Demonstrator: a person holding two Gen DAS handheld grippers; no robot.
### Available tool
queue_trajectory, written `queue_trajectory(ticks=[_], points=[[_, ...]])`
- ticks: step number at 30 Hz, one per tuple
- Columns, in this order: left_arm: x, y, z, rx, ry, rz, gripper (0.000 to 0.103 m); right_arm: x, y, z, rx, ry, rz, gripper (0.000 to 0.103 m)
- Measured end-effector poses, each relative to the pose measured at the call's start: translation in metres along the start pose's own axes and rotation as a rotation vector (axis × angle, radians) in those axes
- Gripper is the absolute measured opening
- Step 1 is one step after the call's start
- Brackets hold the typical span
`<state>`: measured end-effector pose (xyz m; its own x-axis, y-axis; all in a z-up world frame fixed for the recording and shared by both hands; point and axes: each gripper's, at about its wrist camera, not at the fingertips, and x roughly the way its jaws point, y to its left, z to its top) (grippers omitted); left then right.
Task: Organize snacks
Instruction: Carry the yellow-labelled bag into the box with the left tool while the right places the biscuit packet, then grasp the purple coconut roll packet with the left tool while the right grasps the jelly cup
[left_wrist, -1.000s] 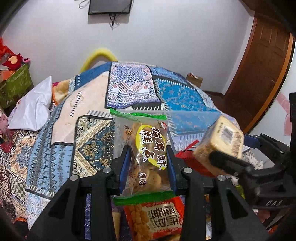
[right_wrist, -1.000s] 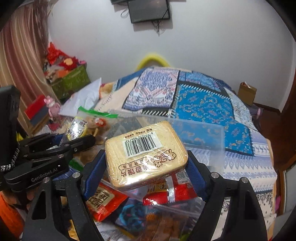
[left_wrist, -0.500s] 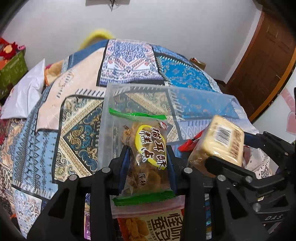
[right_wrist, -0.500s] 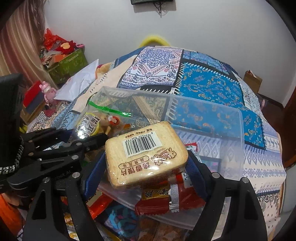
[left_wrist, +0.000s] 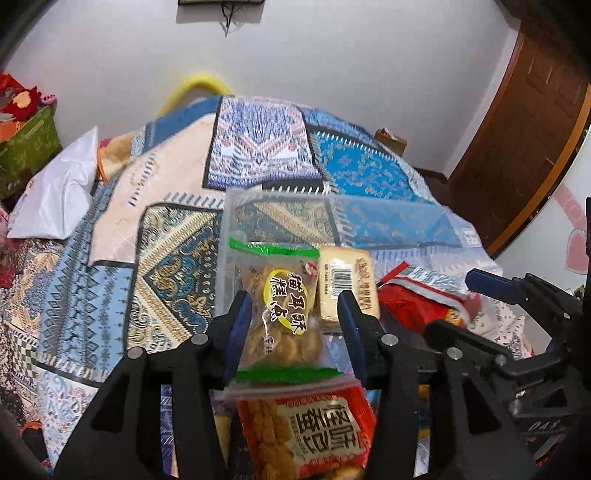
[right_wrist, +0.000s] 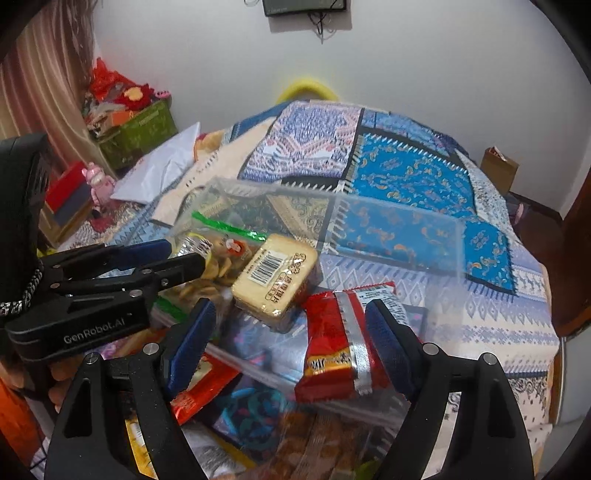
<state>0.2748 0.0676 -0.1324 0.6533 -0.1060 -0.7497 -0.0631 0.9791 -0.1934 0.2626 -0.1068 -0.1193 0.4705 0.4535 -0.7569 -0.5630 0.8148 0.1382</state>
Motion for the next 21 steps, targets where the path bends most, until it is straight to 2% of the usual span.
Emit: queue_trajectory(ticks=[7,11,16,21], points=[[-0.059,-0.006,-0.006,0.053,-0.09,0.023,0.054,-0.05,0.002,-0.004,-0.006,-0.098,-0.039,0.081],[-0.09,-0.003,-0.017,0.065,-0.116,0.03,0.058,-0.076,-0.002,-0.012,0.008,-0.139,-0.05,0.081],[-0.112,0.006,-0.037,0.074,-0.116,0.058,0.059,-0.092,-0.007,-0.029,0.032,-0.152,-0.068,0.082],[-0.115,0.02,-0.063,0.049,-0.068,0.085,0.06,-0.094,-0.015,-0.051,0.056,-0.128,-0.094,0.082]])
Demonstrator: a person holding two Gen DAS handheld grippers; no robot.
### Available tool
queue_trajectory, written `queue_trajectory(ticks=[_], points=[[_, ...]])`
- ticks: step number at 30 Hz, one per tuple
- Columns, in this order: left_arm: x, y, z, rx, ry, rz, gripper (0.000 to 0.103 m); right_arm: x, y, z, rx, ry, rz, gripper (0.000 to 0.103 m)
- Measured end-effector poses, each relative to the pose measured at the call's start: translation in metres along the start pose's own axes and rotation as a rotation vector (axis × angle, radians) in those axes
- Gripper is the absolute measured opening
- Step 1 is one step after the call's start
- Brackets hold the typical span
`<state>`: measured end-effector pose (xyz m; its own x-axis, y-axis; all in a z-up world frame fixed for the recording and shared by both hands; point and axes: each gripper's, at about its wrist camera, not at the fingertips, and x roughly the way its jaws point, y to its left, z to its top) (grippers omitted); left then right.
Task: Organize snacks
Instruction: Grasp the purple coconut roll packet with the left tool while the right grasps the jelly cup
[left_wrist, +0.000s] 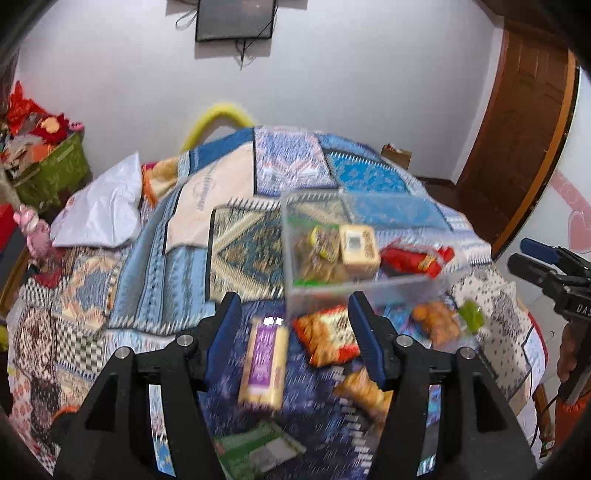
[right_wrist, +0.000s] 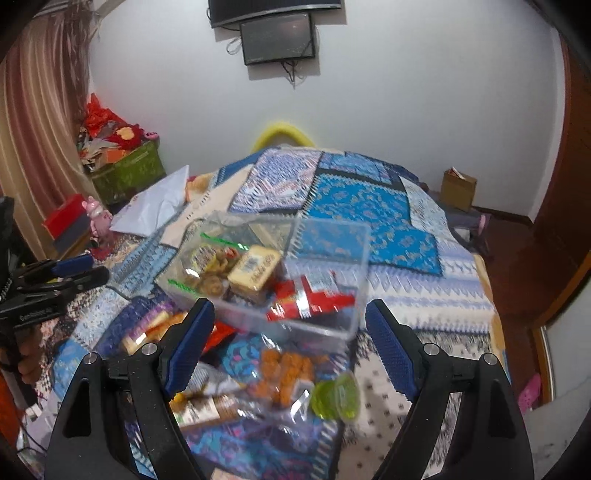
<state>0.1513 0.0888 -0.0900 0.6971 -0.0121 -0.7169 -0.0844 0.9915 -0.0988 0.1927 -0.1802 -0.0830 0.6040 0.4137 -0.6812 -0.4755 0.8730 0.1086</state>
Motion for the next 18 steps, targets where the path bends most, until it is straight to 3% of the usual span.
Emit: queue_trajectory(ticks=[18], points=[[0.077,0.032,-0.066,-0.028,0.223,0.046,0.06,0.052,-0.055,-0.072,0.144,0.224,-0.068,0.082]])
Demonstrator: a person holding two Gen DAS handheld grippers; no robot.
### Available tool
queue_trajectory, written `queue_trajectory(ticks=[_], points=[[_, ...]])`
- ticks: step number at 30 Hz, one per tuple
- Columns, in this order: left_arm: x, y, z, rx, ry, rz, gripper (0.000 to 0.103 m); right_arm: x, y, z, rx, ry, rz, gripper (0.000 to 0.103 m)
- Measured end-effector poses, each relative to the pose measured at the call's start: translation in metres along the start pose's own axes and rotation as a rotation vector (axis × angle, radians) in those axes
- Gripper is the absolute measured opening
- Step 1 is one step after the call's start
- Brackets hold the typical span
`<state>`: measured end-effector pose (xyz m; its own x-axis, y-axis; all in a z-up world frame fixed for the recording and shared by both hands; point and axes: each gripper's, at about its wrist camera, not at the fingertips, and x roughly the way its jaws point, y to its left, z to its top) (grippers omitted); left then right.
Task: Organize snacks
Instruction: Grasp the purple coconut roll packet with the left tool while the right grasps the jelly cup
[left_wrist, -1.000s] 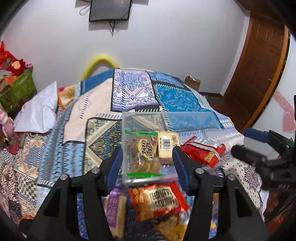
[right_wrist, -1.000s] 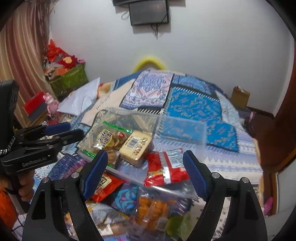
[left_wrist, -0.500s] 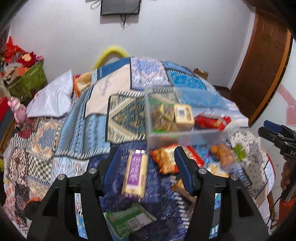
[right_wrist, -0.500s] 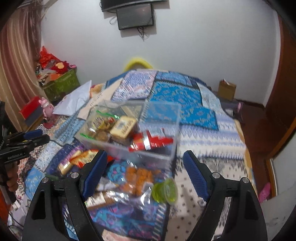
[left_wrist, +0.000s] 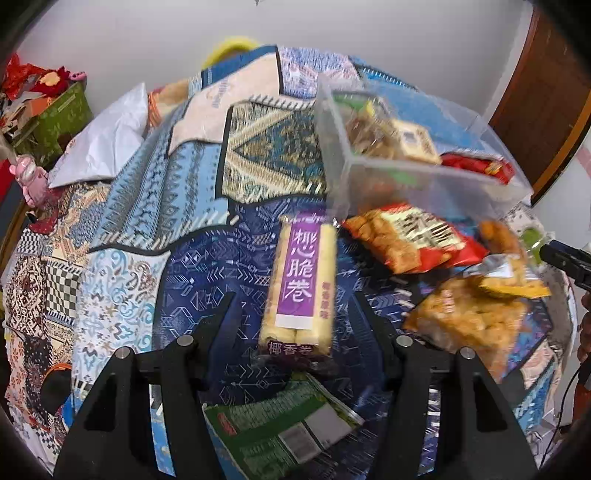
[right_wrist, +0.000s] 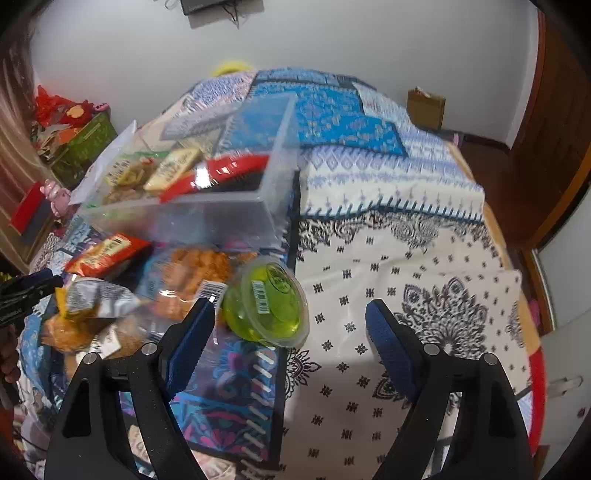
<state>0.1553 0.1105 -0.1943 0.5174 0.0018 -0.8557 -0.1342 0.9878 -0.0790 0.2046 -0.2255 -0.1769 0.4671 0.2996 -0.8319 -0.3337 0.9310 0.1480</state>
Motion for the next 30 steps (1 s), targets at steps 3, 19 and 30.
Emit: queue_trajectory(ticks=[3,19,30], points=[[0.012,0.003,0.001,-0.009,0.023,-0.003,0.059,0.008,0.002,-0.001,-0.003,0.009,0.006,0.082],[0.043,0.001,0.015,-0.021,0.061,-0.074,0.054,0.025,0.001,0.002,0.016,0.018,0.075,0.065],[0.035,0.003,0.009,-0.042,0.041,-0.086,0.045,0.017,0.012,0.001,-0.029,-0.009,0.07,0.046]])
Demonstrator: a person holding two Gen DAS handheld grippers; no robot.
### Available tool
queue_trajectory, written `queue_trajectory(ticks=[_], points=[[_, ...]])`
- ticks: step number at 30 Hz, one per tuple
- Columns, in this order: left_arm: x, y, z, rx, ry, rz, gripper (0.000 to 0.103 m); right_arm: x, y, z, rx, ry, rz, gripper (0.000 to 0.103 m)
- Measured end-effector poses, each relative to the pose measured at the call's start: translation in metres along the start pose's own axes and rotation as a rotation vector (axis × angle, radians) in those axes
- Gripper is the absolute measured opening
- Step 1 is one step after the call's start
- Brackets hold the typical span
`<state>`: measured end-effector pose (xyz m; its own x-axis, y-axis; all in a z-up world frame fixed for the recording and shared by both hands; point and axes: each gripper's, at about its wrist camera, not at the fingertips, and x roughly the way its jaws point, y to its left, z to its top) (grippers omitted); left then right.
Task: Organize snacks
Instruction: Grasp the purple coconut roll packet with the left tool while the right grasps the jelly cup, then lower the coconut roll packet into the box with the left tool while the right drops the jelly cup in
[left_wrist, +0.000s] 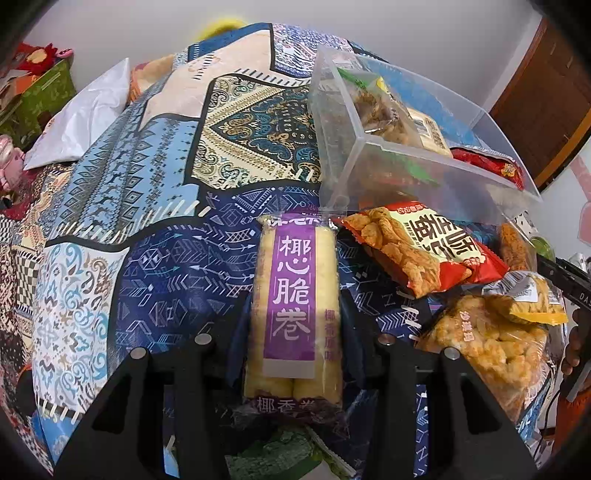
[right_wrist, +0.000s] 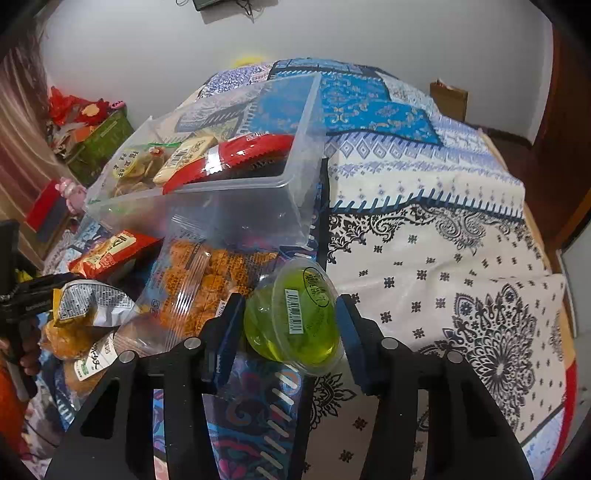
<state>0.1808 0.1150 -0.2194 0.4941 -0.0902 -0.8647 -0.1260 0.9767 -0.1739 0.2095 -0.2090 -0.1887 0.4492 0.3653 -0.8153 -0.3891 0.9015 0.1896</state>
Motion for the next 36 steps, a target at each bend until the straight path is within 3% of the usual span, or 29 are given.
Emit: queue_trajectory(ticks=[20,28,36], points=[[-0.086,-0.015,0.007,0.017,-0.203,0.054,0.045,-0.048,-0.004,0.013,0.016,-0.123,-0.04,0.04],[-0.118,-0.028,0.026,0.032,-0.295,0.036,0.045,-0.069,0.008,0.031,-0.007,-0.197,-0.012,0.04],[-0.124,-0.059,0.049,0.094,-0.333,0.002,0.045,-0.074,0.026,0.054,-0.04,-0.255,0.025,0.04]])
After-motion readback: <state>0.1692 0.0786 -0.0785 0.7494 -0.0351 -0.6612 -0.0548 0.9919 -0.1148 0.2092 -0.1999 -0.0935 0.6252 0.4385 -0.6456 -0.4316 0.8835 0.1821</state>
